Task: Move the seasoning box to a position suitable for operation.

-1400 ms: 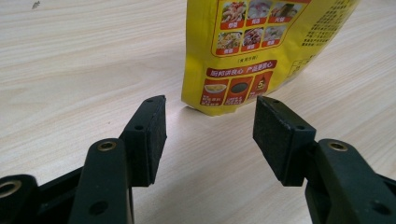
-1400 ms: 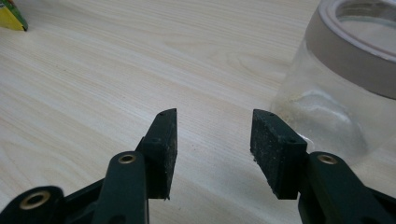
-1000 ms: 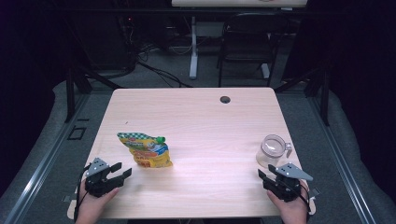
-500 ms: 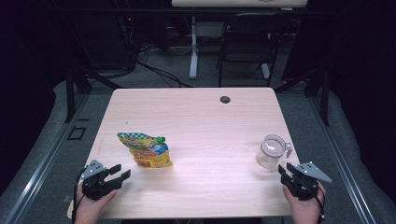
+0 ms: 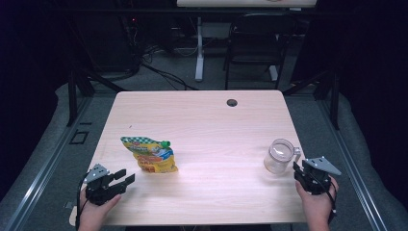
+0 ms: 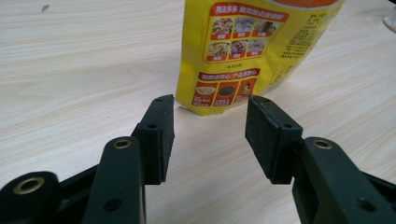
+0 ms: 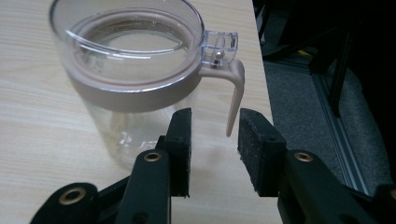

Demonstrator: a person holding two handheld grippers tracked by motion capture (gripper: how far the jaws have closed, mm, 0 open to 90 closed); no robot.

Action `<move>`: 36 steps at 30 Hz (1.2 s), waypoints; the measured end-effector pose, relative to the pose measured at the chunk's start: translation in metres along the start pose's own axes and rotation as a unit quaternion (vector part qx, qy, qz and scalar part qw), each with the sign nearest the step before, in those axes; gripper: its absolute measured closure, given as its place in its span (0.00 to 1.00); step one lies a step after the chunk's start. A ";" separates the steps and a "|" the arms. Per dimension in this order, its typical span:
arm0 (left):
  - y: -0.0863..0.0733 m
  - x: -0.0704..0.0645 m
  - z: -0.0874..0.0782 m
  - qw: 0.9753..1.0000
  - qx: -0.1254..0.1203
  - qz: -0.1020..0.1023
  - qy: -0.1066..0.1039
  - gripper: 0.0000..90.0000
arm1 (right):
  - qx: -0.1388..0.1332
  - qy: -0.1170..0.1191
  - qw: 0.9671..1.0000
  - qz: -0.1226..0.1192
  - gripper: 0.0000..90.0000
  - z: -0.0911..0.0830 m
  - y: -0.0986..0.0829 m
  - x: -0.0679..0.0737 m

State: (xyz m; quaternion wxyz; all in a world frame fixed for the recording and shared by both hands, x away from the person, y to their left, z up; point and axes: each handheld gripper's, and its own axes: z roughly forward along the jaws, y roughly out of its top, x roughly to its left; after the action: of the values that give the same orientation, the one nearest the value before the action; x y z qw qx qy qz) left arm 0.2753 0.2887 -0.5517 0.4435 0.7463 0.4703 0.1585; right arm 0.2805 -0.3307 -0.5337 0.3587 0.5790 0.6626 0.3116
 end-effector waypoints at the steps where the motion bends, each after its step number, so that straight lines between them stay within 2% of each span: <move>1: 0.000 0.000 0.000 1.000 0.001 0.001 0.000 0.59 | 0.002 -0.002 1.000 -0.002 0.72 0.003 0.001 0.000; 3: 0.000 0.000 0.000 1.000 0.002 0.001 -0.001 0.60 | 0.005 -0.006 1.000 -0.006 0.72 0.006 0.001 0.000; 4: -0.001 0.000 -0.001 1.000 0.000 -0.001 -0.001 0.60 | 0.010 -0.009 1.000 -0.001 0.73 0.014 0.003 -0.002; 7: -0.003 0.000 -0.002 1.000 0.002 -0.003 0.004 0.61 | 0.009 -0.007 1.000 0.007 0.73 0.021 0.005 -0.004; 9: -0.005 -0.001 -0.004 1.000 0.002 -0.002 0.006 0.62 | 0.013 -0.011 1.000 0.003 0.73 0.024 0.006 -0.005; 14: -0.009 -0.002 -0.010 1.000 0.001 0.002 0.015 0.63 | 0.018 -0.010 1.000 0.000 0.75 0.032 0.008 -0.007; 16: -0.010 -0.001 -0.012 1.000 0.002 0.001 0.018 0.63 | 0.017 -0.001 1.000 0.008 0.77 0.038 0.010 -0.010; 18: -0.013 0.001 -0.015 1.000 -0.001 -0.004 0.021 0.65 | 0.016 -0.003 1.000 0.009 0.79 0.042 0.010 -0.011; 26: -0.017 0.003 -0.019 0.999 0.000 -0.011 0.033 0.67 | 0.017 0.002 1.000 0.023 0.88 0.047 0.011 -0.015; 32: -0.017 0.002 -0.018 0.999 0.004 -0.010 0.032 0.67 | 0.017 0.006 0.999 0.030 0.92 0.048 0.010 -0.016; 36: -0.016 0.001 -0.016 1.000 0.006 -0.007 0.029 0.67 | 0.019 0.000 0.999 0.030 0.93 0.048 0.011 -0.015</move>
State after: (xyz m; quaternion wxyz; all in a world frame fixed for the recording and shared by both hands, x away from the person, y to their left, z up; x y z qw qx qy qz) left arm 0.2564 0.3003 -0.5561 0.4262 0.7409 0.4889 0.1744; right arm 0.3278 -0.3444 -0.5496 0.3379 0.6053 0.6505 0.3103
